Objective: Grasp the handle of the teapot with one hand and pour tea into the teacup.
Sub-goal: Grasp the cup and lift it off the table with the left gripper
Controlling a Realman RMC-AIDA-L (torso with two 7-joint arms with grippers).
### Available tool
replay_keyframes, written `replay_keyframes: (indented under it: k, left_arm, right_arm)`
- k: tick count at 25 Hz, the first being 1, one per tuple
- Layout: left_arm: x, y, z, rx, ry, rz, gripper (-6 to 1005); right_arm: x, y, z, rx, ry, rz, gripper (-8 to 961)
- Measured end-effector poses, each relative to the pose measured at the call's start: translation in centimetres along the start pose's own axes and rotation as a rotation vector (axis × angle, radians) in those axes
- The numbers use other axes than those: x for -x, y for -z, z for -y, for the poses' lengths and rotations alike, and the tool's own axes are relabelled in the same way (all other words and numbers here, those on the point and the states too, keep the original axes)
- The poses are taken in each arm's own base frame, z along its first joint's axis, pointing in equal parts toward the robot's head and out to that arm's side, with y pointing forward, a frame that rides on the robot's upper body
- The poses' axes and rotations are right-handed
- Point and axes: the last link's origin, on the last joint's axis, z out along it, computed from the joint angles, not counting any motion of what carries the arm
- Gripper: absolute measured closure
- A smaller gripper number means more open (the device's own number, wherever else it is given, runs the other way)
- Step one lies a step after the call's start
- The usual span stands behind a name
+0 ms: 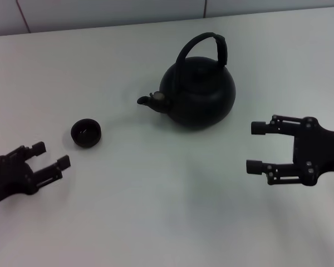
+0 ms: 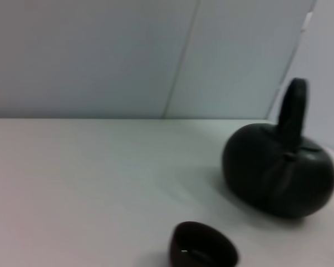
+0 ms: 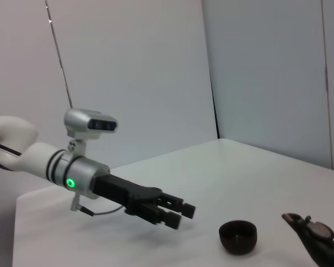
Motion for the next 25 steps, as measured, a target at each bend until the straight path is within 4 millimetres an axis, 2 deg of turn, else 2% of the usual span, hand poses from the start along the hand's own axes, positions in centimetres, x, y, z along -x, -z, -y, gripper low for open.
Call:
replay_keyframes:
  k: [15, 25]
  left_arm:
    - [-0.4, -1.4, 0.3, -0.034, -0.154, -0.037, 197]
    - [-0.2, -3.4, -0.1, 0.002, -0.201, 0.052, 197]
  right_arm:
    - [1.2, 0.0, 0.6, -0.022, 0.008, 0.065, 145]
    - [1.6, -0.2, 0.8, -0.022, 0.014, 0.081, 145]
